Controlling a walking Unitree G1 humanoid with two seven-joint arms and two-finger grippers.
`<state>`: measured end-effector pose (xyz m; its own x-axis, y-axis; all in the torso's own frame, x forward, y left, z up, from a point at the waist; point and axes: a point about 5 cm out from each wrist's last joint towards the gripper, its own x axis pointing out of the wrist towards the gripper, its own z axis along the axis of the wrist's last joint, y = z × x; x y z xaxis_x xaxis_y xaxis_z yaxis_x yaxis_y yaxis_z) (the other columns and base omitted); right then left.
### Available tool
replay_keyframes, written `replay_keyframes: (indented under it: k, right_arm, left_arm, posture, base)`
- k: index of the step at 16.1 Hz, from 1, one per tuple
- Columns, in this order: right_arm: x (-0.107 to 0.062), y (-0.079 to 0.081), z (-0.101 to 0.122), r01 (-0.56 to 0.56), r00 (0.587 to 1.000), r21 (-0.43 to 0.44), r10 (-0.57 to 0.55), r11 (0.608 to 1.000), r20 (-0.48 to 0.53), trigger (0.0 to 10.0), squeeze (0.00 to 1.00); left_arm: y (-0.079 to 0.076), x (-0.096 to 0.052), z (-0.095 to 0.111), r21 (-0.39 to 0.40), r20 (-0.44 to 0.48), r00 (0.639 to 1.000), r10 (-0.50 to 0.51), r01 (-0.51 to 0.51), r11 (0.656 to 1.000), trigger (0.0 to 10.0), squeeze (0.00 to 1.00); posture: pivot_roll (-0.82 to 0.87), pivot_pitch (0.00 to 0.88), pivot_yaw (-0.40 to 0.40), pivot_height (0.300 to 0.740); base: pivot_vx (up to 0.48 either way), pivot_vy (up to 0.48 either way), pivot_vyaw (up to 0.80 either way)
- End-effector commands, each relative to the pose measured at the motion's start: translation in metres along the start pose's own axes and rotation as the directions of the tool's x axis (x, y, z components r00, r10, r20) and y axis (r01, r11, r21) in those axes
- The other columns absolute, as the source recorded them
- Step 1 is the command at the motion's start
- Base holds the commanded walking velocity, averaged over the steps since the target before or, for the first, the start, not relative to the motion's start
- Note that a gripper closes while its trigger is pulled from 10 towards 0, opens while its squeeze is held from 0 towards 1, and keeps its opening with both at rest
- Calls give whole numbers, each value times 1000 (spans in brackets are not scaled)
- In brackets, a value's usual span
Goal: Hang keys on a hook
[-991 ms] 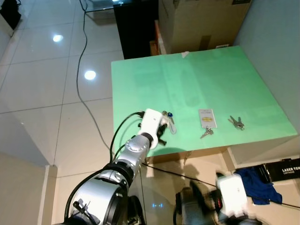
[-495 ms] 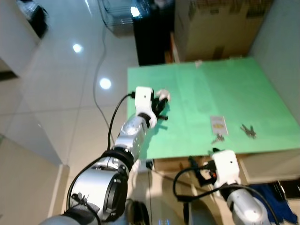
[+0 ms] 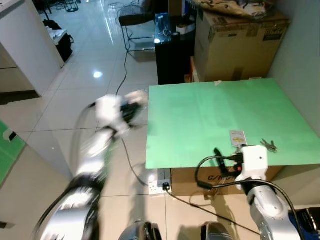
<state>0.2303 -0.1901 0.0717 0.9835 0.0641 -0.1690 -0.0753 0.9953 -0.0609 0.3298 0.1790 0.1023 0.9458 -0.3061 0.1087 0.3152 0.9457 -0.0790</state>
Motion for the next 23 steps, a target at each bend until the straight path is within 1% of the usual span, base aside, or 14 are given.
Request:
replay_keyframes:
  k: [1,2,3,4,5,6,7,9,11,12,13,15,17,23]
  right_arm:
    - [-2,-4,5,31,999,15,-31,999,42,10000,0]
    - [-4,-6,11,54,995,-3,-53,999,82,10000,0]
    - [-4,-6,13,60,993,-9,-59,998,100,10000,0]
    - [-3,-5,19,46,991,-30,-42,998,126,10000,0]
    - [0,-4,19,34,991,-36,-29,999,127,10000,0]
    - [4,-1,19,11,993,-42,-6,999,121,10000,0]
    - [9,1,20,-4,993,-48,10,999,119,10000,0]
    - [17,2,20,-8,994,-38,12,999,113,10000,0]
    - [19,1,20,-6,993,-32,10,999,115,10000,0]
    - [19,1,18,-1,994,-10,2,1000,106,10000,0]
    - [19,1,16,-1,995,-3,2,1000,100,10000,0]
    - [21,3,14,-9,996,2,9,1000,90,10000,0]
    - [23,7,12,-25,996,12,24,1000,83,10000,0]
    - [22,6,9,-22,997,35,19,999,70,10000,0]
  left_arm:
    - [9,-11,10,31,49,998,43,-45,999,0,0]
    - [8,-29,9,51,62,996,66,-69,996,0,0]
    - [5,-36,8,62,67,996,65,-69,996,0,0]
    - [-2,-50,7,80,75,994,86,-92,993,0,0]
    - [-4,-53,5,88,73,992,106,-112,990,1412,0]
    - [-8,-53,-5,89,24,990,142,-143,986,10000,0]
    - [-12,-48,-6,82,7,986,169,-169,982,10000,0]
    - [-17,-41,-5,77,1,986,170,-169,983,10000,0]
    - [-16,-48,-8,65,-24,982,189,-187,980,10000,0]
    - [-13,-52,-11,74,-44,978,203,-199,977,10000,0]
    - [-13,-52,-11,80,-52,977,208,-204,976,10000,0]
    - [-13,-46,-12,91,-76,975,211,-204,975,10000,0]
    - [-20,-37,-12,61,-95,978,184,-178,982,10000,0]
    - [-27,-29,-12,51,-116,978,176,-171,984,10000,0]
  posture:
    - [-142,0,118,697]
    - [-123,0,99,697]
    - [-121,0,96,697]
    - [-114,0,72,697]
    - [-109,0,65,697]
    - [-101,0,49,697]
    - [-94,0,39,697]
    - [-86,0,27,697]
    - [-83,0,24,697]
    - [-78,0,23,697]
    - [-77,0,23,697]
    - [-74,0,23,697]
    - [-77,0,26,697]
    - [-96,0,28,697]
  base:
    - [0,0,0]
    - [0,0,0]
    - [0,0,0]
    - [0,0,0]
    - [0,0,0]
    - [0,0,0]
    - [0,0,0]
    - [0,0,0]
    - [0,0,0]
    - [0,0,0]
    - [0,0,0]
    - [0,0,0]
    - [0,0,0]
    - [-367,0,0]
